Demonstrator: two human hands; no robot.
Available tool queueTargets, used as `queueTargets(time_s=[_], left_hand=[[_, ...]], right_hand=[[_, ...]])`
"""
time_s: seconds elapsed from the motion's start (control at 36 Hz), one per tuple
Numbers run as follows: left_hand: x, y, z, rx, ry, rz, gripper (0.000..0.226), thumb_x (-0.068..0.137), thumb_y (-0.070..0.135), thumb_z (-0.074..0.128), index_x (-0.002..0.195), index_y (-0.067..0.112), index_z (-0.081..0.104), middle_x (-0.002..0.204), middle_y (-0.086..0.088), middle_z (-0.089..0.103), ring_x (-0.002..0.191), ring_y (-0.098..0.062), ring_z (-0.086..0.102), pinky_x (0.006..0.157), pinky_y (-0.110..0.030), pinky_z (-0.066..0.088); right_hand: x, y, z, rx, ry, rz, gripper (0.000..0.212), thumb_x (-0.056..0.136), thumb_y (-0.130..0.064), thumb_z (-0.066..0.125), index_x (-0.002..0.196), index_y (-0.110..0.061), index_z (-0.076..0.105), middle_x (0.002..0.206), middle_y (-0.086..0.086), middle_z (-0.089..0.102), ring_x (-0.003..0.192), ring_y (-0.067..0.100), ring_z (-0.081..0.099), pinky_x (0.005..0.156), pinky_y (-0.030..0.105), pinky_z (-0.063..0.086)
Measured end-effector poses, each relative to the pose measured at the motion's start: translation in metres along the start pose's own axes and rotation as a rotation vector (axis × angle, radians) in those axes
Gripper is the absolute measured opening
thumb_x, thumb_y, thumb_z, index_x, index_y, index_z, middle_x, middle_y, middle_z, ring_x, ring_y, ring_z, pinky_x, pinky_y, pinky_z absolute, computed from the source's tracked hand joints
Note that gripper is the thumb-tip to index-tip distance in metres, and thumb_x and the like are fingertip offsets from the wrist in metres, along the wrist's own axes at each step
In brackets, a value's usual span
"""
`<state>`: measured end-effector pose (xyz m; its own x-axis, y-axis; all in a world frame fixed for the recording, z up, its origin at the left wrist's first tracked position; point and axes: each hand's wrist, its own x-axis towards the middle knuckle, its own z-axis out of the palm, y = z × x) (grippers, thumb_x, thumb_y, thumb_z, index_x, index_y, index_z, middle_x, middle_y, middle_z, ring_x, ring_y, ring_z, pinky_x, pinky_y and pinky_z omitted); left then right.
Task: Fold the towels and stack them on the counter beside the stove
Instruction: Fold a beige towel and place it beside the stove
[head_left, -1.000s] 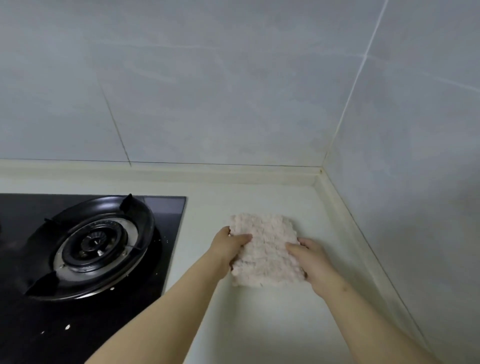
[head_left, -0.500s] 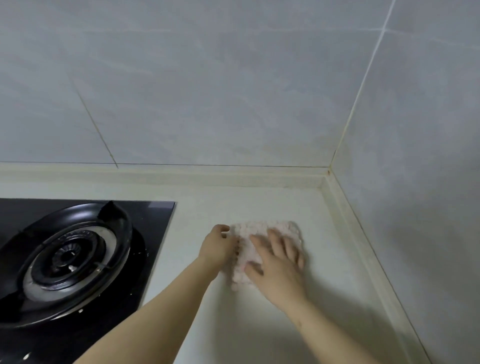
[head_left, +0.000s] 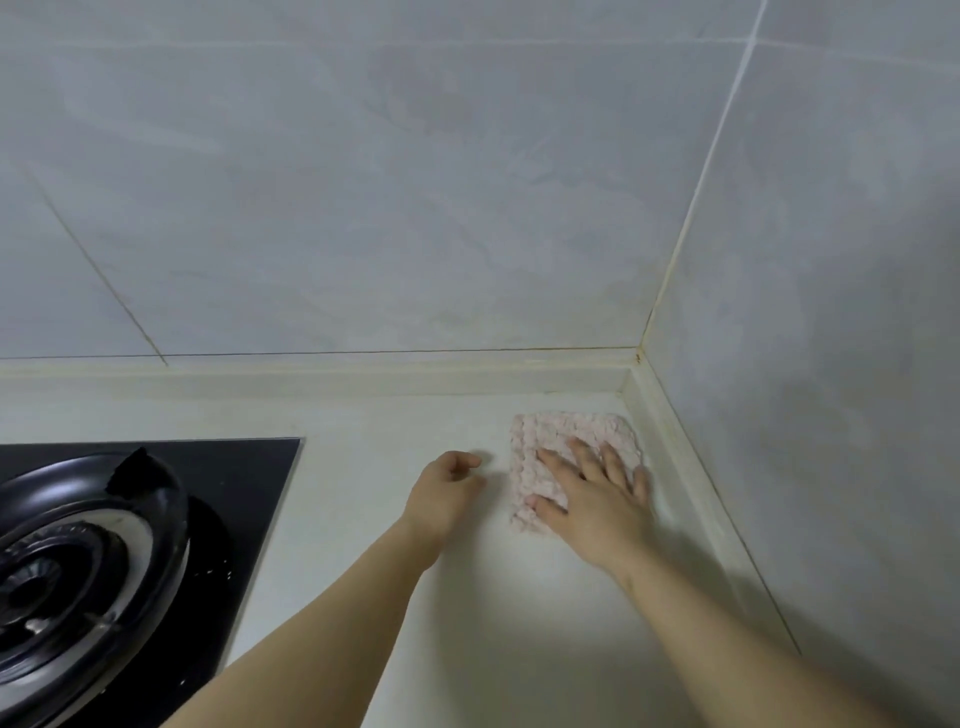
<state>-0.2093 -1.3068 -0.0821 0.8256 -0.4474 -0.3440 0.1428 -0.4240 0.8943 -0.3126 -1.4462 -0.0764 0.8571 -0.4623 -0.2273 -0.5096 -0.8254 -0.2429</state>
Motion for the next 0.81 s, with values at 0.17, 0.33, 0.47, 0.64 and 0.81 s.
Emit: queueTargets(time_s=[0.17, 0.33, 0.47, 0.64, 0.81], left_hand=[[0.021, 0.009, 0.003, -0.047, 0.007, 0.027, 0.014, 0.092, 0.013, 0.051, 0.105, 0.018, 0.054, 0.101, 0.003, 0.053, 0.085, -0.012, 0.051, 0.067, -0.018, 0.041], [0.032, 0.011, 0.001, -0.059, -0.010, 0.033, 0.011, 0.092, 0.011, 0.052, 0.102, 0.015, 0.056, 0.086, 0.009, 0.052, 0.073, -0.003, 0.048, 0.060, -0.014, 0.037], [0.030, 0.008, 0.002, -0.040, -0.015, 0.042, 0.009, 0.092, 0.011, 0.054, 0.099, 0.014, 0.057, 0.085, 0.009, 0.052, 0.071, -0.003, 0.048, 0.051, -0.001, 0.038], [0.022, 0.005, -0.005, -0.062, -0.049, 0.059, 0.011, 0.092, 0.010, 0.053, 0.099, 0.014, 0.060, 0.092, 0.006, 0.055, 0.077, -0.002, 0.051, 0.055, 0.003, 0.038], [0.007, 0.003, -0.017, -0.132, -0.061, 0.057, 0.011, 0.094, 0.014, 0.054, 0.093, 0.019, 0.063, 0.093, 0.008, 0.060, 0.085, -0.004, 0.054, 0.071, -0.006, 0.042]], right_hand=[[0.033, 0.018, -0.011, -0.062, 0.001, -0.031, 0.059, 0.091, -0.063, 0.027, 0.144, -0.048, 0.008, 0.158, -0.011, -0.004, 0.145, 0.020, -0.007, 0.116, 0.046, -0.003], [0.053, 0.023, -0.013, -0.073, 0.057, -0.037, 0.058, 0.091, -0.063, 0.028, 0.144, -0.048, 0.011, 0.158, -0.011, 0.002, 0.146, 0.020, -0.005, 0.116, 0.042, -0.003], [0.057, 0.025, -0.012, -0.039, 0.076, -0.049, 0.056, 0.090, -0.063, 0.032, 0.142, -0.049, 0.016, 0.158, -0.012, 0.005, 0.146, 0.018, -0.004, 0.116, 0.040, -0.003], [0.056, 0.024, -0.018, 0.043, 0.067, -0.051, 0.056, 0.088, -0.061, 0.040, 0.140, -0.049, 0.024, 0.157, -0.012, 0.009, 0.145, 0.017, -0.005, 0.115, 0.038, -0.005], [0.044, 0.005, -0.021, 0.109, 0.252, -0.022, 0.045, 0.089, -0.045, 0.048, 0.134, -0.039, 0.041, 0.151, -0.014, 0.026, 0.144, 0.015, 0.005, 0.114, 0.034, -0.001]])
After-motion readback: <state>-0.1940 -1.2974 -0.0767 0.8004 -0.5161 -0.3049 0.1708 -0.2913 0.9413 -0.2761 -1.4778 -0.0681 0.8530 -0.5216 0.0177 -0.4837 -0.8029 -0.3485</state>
